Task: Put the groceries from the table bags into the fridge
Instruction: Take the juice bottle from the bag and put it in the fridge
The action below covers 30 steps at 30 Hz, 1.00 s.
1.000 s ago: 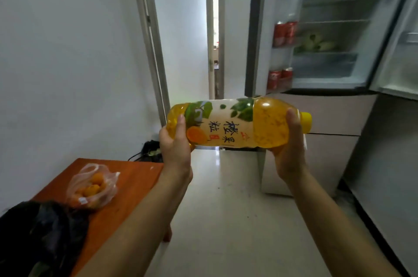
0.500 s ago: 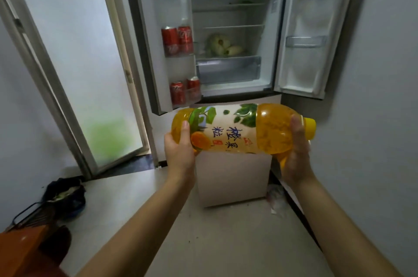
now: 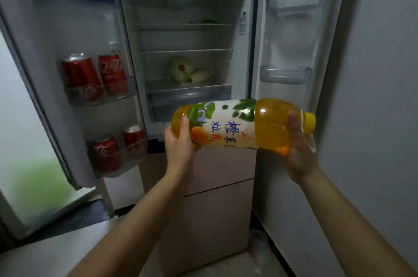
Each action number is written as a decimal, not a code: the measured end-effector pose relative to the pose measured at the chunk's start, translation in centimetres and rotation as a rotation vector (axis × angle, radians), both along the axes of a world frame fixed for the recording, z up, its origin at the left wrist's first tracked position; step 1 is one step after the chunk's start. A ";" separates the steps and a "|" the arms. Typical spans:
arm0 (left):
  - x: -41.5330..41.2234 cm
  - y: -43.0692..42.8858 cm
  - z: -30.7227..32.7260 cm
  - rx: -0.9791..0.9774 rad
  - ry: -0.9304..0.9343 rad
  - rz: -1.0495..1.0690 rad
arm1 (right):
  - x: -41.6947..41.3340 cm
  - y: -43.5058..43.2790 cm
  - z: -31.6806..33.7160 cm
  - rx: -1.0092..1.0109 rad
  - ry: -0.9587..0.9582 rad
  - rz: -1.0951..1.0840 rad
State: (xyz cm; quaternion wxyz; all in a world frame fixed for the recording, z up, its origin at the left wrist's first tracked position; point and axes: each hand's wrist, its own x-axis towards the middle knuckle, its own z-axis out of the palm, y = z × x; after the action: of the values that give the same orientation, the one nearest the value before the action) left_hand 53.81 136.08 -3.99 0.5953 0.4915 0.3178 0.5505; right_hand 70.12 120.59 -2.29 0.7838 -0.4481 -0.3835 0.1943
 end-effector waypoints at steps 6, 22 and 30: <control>8.2 9.0 3.9 0.085 0.009 -0.008 | 8.3 10.0 2.4 0.079 0.001 -0.013; 24.3 35.3 13.8 0.205 0.131 0.254 | 21.8 36.0 10.2 0.349 -0.125 -0.018; 26.3 42.9 17.9 0.266 0.311 0.264 | 22.9 44.4 12.5 0.403 -0.112 -0.095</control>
State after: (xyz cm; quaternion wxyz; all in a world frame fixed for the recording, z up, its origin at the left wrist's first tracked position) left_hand 80.08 178.94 13.95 0.3920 0.5988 0.3919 0.5782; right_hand 93.02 165.01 10.24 0.8431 -0.3101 -0.4362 0.0515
